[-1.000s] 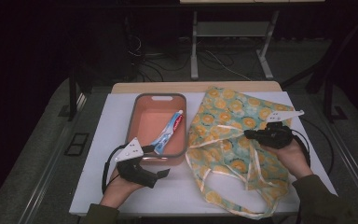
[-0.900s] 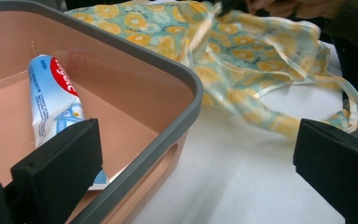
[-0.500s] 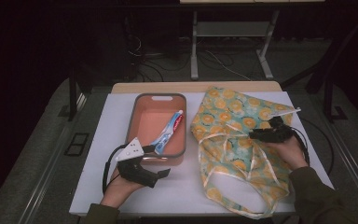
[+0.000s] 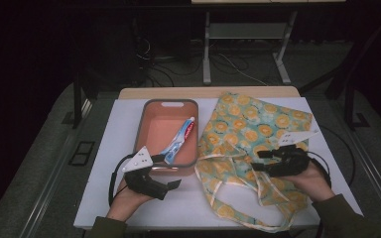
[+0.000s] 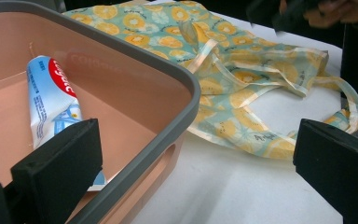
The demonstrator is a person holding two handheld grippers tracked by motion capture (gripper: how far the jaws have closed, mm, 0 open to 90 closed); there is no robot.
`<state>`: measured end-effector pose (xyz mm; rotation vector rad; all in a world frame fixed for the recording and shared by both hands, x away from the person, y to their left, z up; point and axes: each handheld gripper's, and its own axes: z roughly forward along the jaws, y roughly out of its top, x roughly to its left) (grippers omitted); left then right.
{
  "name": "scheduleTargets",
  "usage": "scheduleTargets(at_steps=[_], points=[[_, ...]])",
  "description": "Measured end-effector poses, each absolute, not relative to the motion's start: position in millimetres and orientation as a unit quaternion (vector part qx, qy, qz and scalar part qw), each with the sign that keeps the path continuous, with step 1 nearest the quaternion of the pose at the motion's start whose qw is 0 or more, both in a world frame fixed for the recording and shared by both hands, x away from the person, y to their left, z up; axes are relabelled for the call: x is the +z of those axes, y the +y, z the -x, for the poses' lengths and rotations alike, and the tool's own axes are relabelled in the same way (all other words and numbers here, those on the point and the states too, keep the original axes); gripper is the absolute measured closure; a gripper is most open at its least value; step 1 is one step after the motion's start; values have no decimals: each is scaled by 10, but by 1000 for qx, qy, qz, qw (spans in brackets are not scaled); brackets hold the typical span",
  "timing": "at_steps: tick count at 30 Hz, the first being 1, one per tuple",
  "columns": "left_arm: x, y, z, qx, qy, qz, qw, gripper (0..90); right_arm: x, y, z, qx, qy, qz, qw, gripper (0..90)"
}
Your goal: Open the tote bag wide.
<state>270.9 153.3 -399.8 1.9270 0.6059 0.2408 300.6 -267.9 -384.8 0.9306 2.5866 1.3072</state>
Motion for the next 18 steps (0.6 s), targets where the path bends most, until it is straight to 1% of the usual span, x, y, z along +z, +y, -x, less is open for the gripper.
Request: scheduleTargets(at_steps=[5, 9, 11, 12, 13, 16, 18], points=[[-4008, 1522, -2709, 98, 253, -808, 523, 0, -4118, -2420, -2930, 379, 883, -274, 42, 496], [-4002, 1521, -2707, 99, 252, -807, 524, 0, -4285, -2338, -2978, 344, 899, -269, 40, 506], [-4003, 1517, -2706, 98, 252, -808, 524, 0, -4344, -2317, -3008, 331, 904, -266, 45, 538], [-4003, 1516, -2706, 98, 251, -808, 524, 0, -4369, -2314, -3022, 328, 906, -265, 42, 560], [-4003, 1515, -2707, 98, 251, -808, 524, 0, -4386, -2316, -3031, 326, 906, -266, 42, 624], [-4002, 1514, -2709, 98, 251, -808, 524, 0, -4412, -2343, -3069, 327, 903, -274, 45, 756], [-4000, 1511, -2707, 98, 250, -808, 524, 0, -4413, -2368, -3091, 330, 901, -280, 43, 816]])
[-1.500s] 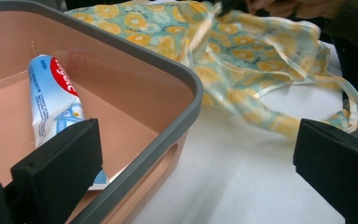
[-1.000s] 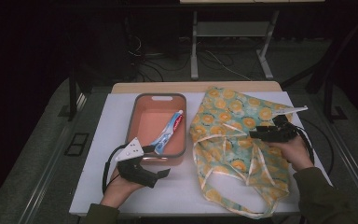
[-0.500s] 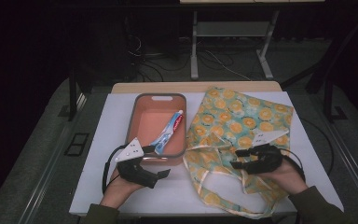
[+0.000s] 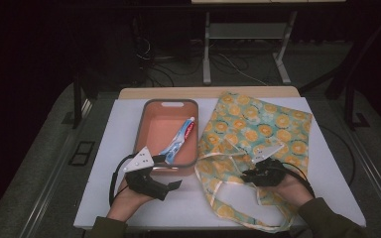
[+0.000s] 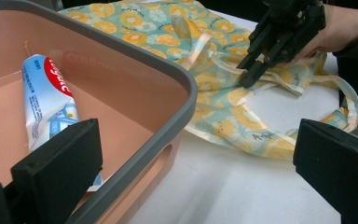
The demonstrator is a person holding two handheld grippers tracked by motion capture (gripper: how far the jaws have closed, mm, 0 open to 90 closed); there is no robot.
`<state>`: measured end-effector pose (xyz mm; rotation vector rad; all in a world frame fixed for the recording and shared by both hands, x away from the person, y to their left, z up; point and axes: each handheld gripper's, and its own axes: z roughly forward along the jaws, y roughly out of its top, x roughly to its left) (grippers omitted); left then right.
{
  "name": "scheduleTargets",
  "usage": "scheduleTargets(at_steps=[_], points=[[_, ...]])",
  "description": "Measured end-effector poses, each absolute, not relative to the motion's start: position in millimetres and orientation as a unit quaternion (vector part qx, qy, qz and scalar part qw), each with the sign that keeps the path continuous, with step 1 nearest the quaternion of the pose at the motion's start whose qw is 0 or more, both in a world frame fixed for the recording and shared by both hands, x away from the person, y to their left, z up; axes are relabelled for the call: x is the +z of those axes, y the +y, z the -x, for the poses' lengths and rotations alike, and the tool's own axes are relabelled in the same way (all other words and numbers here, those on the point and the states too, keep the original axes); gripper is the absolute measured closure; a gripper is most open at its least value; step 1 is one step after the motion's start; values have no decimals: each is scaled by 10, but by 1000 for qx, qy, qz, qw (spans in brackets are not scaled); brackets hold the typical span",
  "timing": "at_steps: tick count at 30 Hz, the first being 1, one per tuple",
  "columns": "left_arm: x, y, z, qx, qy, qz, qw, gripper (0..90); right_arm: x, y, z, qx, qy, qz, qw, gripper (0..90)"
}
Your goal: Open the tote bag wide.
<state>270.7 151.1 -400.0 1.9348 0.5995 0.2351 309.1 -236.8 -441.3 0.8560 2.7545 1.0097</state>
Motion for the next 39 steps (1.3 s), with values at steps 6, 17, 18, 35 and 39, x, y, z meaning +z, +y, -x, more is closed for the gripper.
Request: scheduleTargets(at_steps=[6, 17, 18, 35, 39], points=[[-3990, 1506, -2721, 96, 251, -810, 521, 0, -4338, -2434, -3149, 366, 883, -292, 39, 889], [-3839, 1521, -2827, 101, 255, -807, 523, 0, -3997, -2625, -3532, 446, 827, -335, 71, 890], [-3820, 1520, -2841, 100, 255, -807, 523, 0, -3986, -2643, -3569, 448, 823, -341, 71, 890], [-3670, 1422, -3216, 99, 253, -817, 509, 0, -4042, -2833, -3826, 459, 799, -380, 86, 889], [-3640, 1408, -3326, 103, 254, -815, 511, 0, -4040, -2833, -3817, 459, 800, -377, 85, 889]])
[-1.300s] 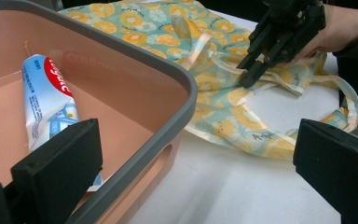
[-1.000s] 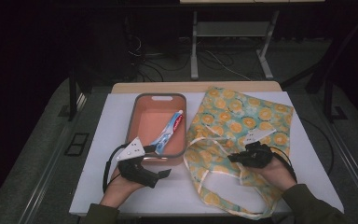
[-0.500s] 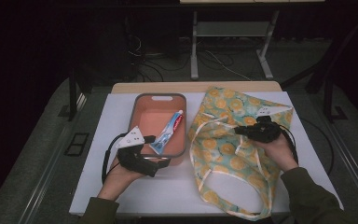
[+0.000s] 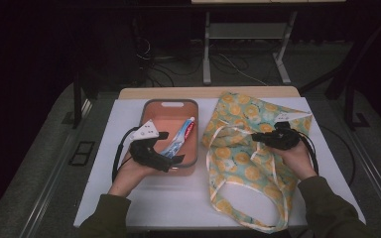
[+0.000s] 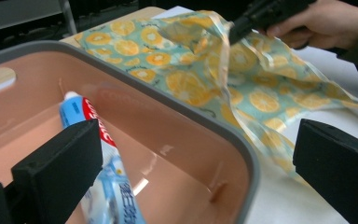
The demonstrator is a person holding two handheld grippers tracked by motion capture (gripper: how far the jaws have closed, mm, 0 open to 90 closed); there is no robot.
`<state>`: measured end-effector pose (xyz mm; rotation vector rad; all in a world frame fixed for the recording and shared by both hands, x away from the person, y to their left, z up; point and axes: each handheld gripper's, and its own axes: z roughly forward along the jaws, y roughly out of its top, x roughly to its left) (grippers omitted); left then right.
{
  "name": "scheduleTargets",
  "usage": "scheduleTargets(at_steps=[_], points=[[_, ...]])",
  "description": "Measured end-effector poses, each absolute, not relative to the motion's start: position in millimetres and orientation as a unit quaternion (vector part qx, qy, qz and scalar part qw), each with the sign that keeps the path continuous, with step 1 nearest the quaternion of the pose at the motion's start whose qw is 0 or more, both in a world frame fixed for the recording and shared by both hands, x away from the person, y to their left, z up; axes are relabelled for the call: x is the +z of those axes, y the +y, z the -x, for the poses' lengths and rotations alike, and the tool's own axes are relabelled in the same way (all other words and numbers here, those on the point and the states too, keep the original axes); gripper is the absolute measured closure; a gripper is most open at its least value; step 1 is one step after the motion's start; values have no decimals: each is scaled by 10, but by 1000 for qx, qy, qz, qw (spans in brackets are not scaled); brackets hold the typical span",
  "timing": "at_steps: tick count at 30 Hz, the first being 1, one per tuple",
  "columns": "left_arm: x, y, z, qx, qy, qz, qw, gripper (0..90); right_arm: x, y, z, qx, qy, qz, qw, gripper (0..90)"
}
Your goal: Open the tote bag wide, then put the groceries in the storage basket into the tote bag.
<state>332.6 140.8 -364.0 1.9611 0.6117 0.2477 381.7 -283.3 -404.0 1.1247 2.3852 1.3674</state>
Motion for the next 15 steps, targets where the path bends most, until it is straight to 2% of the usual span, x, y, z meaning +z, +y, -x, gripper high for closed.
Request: scheduleTargets(at_steps=[15], points=[[-3592, 1290, -3748, 123, 268, -820, 490, 3, -4040, -2843, -3800, 461, 801, -371, 87, 889]])
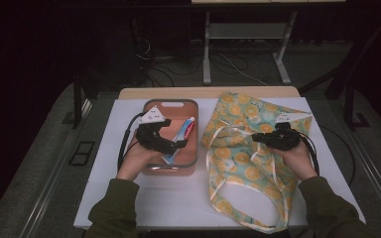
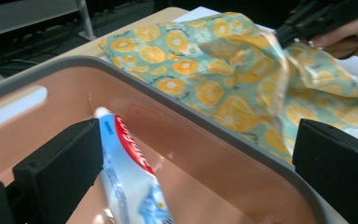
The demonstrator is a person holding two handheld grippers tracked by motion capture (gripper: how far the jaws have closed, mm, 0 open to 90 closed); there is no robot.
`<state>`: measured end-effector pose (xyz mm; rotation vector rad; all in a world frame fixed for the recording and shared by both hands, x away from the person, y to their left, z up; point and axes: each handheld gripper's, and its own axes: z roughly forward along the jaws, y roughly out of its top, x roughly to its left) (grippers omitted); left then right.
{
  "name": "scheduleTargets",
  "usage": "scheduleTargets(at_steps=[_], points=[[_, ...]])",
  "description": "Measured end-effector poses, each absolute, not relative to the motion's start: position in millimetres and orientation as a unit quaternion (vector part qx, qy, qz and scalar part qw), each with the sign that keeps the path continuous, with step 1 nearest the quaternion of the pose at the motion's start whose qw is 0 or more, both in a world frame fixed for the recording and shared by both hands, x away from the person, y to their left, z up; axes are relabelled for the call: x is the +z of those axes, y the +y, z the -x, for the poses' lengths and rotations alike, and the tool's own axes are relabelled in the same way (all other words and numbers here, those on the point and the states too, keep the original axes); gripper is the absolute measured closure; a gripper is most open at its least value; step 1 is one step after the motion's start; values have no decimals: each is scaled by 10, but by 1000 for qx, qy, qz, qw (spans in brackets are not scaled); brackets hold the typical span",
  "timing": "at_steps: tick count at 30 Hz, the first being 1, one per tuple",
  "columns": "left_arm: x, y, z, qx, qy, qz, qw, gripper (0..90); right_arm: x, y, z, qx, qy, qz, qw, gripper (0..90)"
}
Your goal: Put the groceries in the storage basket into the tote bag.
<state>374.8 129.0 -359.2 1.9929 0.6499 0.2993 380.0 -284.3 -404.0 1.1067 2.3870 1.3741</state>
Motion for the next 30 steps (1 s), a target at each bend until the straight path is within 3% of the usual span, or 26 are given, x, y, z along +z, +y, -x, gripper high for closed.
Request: scheduleTargets(at_steps=[9, 15, 26, 30], points=[[-3785, 1221, -3981, 120, 288, -842, 441, 42, -4047, -2832, -3789, 460, 804, -367, 87, 889], [-3941, 1128, -4093, 118, 302, -865, 383, 140, -4048, -2853, -3794, 461, 803, -368, 87, 889], [-4176, 1030, -4232, 93, 349, -889, 282, 198, -4055, -2847, -3786, 459, 804, -368, 87, 890], [-4218, 1025, -4250, 83, 362, -891, 260, 273, -4061, -2836, -3784, 457, 805, -367, 87, 889]])
